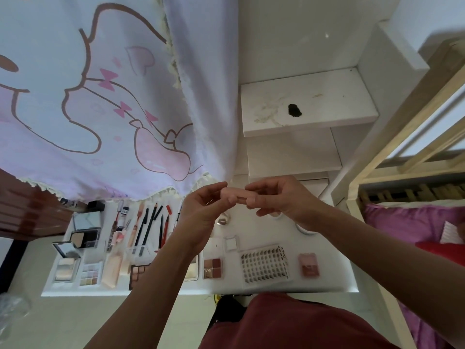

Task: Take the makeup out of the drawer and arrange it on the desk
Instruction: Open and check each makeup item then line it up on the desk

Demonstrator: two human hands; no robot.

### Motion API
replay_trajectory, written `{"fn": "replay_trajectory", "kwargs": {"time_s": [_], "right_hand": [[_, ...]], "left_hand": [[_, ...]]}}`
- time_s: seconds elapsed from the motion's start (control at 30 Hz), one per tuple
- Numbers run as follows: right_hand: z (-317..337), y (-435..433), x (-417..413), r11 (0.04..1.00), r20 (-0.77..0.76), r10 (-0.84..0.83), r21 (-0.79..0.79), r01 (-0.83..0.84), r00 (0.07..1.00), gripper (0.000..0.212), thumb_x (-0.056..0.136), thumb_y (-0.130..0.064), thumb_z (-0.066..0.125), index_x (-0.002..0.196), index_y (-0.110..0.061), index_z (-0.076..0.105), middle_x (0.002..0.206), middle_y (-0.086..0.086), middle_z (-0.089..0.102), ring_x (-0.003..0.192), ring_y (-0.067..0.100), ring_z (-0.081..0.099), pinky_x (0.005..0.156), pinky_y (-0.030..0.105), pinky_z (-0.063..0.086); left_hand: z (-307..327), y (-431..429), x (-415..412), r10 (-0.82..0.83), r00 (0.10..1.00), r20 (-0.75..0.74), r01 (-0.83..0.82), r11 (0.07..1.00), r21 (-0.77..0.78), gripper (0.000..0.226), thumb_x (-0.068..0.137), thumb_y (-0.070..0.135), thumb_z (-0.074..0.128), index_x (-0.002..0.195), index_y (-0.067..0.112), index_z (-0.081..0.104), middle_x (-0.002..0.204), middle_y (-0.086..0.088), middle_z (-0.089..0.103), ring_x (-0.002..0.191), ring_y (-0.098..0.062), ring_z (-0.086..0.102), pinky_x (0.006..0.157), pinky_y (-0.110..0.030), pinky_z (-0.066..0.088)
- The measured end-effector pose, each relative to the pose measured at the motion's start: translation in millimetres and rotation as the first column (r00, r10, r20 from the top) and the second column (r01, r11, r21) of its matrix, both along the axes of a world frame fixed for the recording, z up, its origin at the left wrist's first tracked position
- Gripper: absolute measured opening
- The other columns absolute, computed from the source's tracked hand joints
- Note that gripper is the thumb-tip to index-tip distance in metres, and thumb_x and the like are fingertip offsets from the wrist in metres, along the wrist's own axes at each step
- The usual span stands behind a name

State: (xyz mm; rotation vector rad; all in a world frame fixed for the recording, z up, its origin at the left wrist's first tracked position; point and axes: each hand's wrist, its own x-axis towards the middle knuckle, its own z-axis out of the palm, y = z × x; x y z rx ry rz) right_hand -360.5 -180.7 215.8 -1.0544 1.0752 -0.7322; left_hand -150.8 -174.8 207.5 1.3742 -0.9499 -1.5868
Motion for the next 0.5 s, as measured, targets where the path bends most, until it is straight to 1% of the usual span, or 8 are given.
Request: {"fn": "replay_trajectory", "kwargs": {"time_s": [0.13,0.2,0.27,0.33,0.4,0.5], "right_hand": [[-1.4,1.9,0.2,1.0,-0.015,0.014,-0.011,-0.014,1.0,0.037,0.078,-0.012,0.079,0.115,-0.008,0.07,0.094,0.003,0.076,0.084,0.015,0.072,0.068,0.022,0.054],[-3.1,3.5,0.6,0.999,-0.026,0.02,-0.025,-0.02,0.999,0.038,0.078,-0.013,0.08,0.114,-0.009,0.07,0.096,0.003,0.076,0.089,0.018,0.072,0.071,0.025,0.056],[-4.2,4.4,0.3,0.999,-0.035,0.019,-0.033,-0.021,0.999,0.037,0.078,-0.013,0.079,0.114,-0.01,0.071,0.097,0.003,0.076,0.09,0.019,0.073,0.071,0.024,0.056],[-3.7,4.4,-0.4,1.0,-0.023,0.013,-0.028,-0.014,1.0,0.036,0.079,-0.015,0.078,0.114,-0.009,0.071,0.098,0.004,0.076,0.087,0.016,0.072,0.07,0.023,0.055],[-2.3,4.3,-1.4,0.999,-0.009,0.014,-0.031,-0.014,1.0,0.035,0.08,-0.017,0.076,0.114,-0.009,0.071,0.098,0.005,0.076,0.082,0.013,0.072,0.069,0.021,0.054],[-0.7,4.2,-2.2,0.999,-0.03,0.03,-0.043,-0.031,0.999,0.031,0.083,-0.017,0.075,0.113,-0.012,0.072,0.093,0.0,0.077,0.075,0.007,0.071,0.064,0.017,0.052]], "left_hand": [[-0.7,4.1,1.0,-0.003,1.0,0.027,0.003,1.0,0.004,0.048,0.064,0.017,0.081,0.109,0.012,0.068,0.106,-0.016,0.071,0.109,-0.035,0.064,0.104,-0.049,0.045],[0.0,6.5,0.9,0.005,1.0,0.018,-0.005,1.0,0.007,0.047,0.064,0.015,0.081,0.108,0.011,0.068,0.105,-0.016,0.072,0.107,-0.033,0.065,0.104,-0.047,0.046],[0.0,8.0,0.7,0.0,1.0,0.013,0.0,1.0,0.001,0.047,0.063,0.012,0.083,0.108,0.011,0.068,0.103,-0.015,0.072,0.105,-0.031,0.065,0.102,-0.045,0.047],[1.7,9.6,0.2,-0.01,1.0,0.01,0.01,1.0,-0.017,0.05,0.062,0.01,0.085,0.109,0.01,0.068,0.1,-0.012,0.073,0.102,-0.027,0.067,0.099,-0.042,0.049],[2.7,11.2,-0.1,-0.018,1.0,0.004,0.018,0.999,-0.033,0.051,0.062,0.012,0.079,0.111,0.01,0.067,0.101,-0.01,0.074,0.1,-0.024,0.068,0.096,-0.039,0.051],[1.9,12.1,1.4,-0.029,1.0,0.004,0.029,0.999,-0.041,0.051,0.063,0.012,0.08,0.113,0.011,0.066,0.103,-0.01,0.073,0.101,-0.025,0.068,0.095,-0.038,0.051]]}}
